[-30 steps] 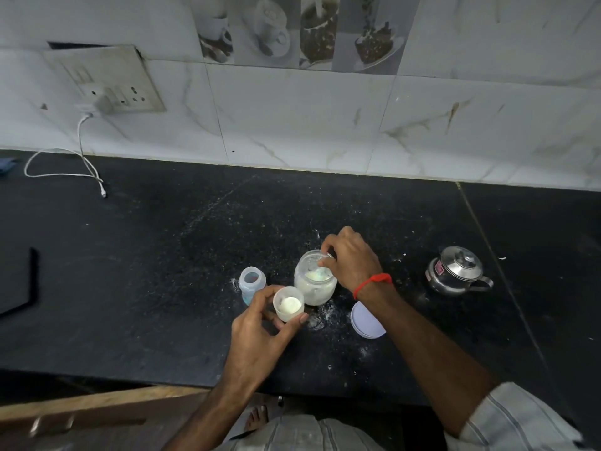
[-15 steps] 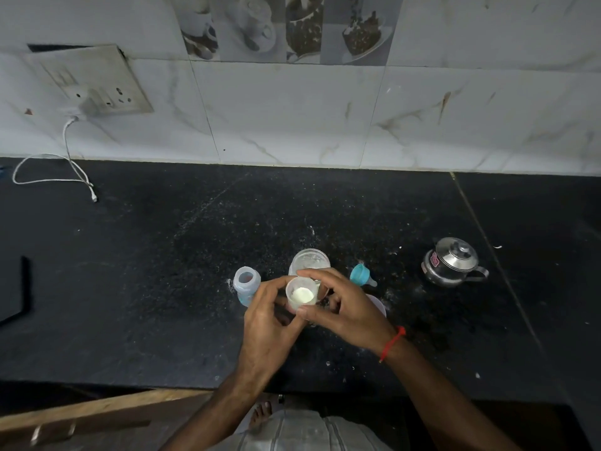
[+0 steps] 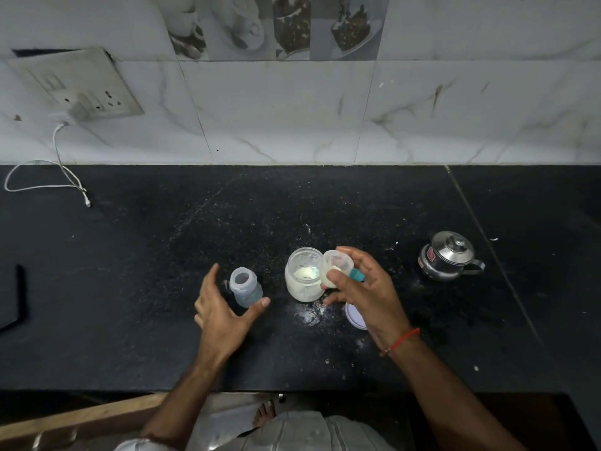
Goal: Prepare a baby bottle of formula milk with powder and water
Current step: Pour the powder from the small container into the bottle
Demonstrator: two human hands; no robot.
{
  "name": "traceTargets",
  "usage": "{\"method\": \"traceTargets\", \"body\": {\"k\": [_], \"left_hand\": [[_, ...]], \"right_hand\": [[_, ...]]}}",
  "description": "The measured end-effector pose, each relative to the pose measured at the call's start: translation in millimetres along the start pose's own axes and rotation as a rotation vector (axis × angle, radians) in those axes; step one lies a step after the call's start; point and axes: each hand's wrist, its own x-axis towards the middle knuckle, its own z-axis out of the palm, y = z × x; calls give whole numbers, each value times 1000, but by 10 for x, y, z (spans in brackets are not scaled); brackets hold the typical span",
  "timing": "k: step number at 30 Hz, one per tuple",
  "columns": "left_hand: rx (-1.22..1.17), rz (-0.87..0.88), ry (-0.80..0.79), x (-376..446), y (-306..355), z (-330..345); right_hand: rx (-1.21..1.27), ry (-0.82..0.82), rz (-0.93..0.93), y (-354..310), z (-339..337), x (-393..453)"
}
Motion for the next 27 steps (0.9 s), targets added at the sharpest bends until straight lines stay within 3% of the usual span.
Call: {"method": "traceTargets", "body": {"k": [3,8,11,14,17,21,27], "left_hand": [[-1,26,-83,124,-135,103],[-209,119,19,32,111,22],[-222,334,49,-131,333,-84],[-166,530,-46,-271,559,-48],[-187,542,-178,-361,817,58],[-255,543,-237,-434,1007,185],[-320,534,-289,-514,1135,278]], "right_hand": [[23,2,-5,-28,-9,12],[-110,1,-70,-55,-82,-39],[-213,9,-125,-113,-150,-76],[-353,-8,-208,-256,-193,-112],[-562,-45,-376,-462,-224,-156],[-841,-112,-581,-743,-281,-211],[-1165,-183,-701,-940,-366,-256]]}}
